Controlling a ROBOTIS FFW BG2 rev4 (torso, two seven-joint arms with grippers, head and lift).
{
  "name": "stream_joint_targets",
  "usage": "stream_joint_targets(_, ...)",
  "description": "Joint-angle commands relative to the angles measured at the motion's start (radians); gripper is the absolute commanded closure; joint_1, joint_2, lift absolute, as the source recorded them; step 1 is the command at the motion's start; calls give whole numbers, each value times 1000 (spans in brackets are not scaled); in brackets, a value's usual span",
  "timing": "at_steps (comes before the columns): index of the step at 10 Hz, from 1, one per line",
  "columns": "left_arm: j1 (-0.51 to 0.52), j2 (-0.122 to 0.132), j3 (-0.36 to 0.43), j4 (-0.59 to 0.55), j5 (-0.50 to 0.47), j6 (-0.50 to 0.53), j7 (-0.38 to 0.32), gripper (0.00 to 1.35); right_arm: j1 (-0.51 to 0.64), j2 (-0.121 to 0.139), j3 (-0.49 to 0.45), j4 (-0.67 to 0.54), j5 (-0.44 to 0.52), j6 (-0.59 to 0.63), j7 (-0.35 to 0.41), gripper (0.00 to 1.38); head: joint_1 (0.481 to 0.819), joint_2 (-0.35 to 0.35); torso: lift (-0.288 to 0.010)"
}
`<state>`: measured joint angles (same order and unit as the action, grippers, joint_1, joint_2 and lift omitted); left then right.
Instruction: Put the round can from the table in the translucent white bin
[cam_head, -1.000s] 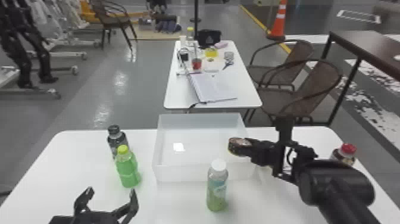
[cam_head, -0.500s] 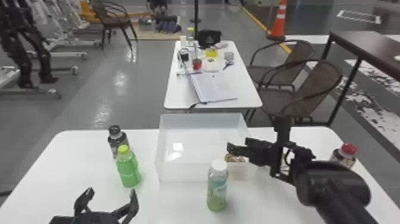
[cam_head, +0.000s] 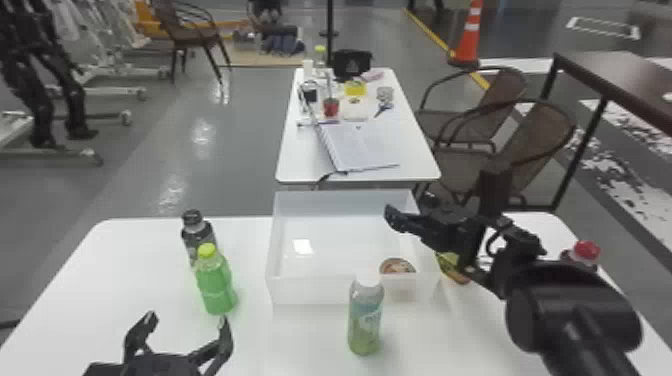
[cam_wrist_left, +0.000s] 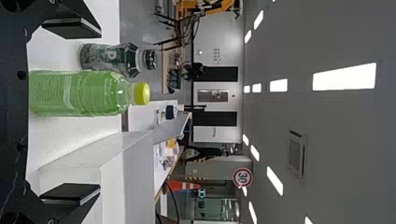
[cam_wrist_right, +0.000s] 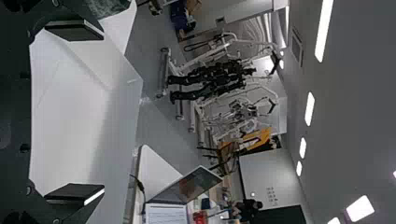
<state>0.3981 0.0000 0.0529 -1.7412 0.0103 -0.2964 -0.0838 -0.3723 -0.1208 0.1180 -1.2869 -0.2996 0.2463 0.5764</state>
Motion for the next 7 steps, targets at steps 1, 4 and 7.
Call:
stream_joint_targets(1,-4,-3,-2,-1,-15,-7,4,136,139,-7,-60,-253,53,37,-43,140,549,0,-100)
stream_joint_targets(4,-1,-3,-4,-4,-27,-35,21,136,513,12,-161,-522,11,-68,-270,140,549,0,-100)
stream_joint_targets(7,15,-3,2,-15,-30,-33,24,136,745,52,-169,-578,103,-223,-334,154,549,0,-100)
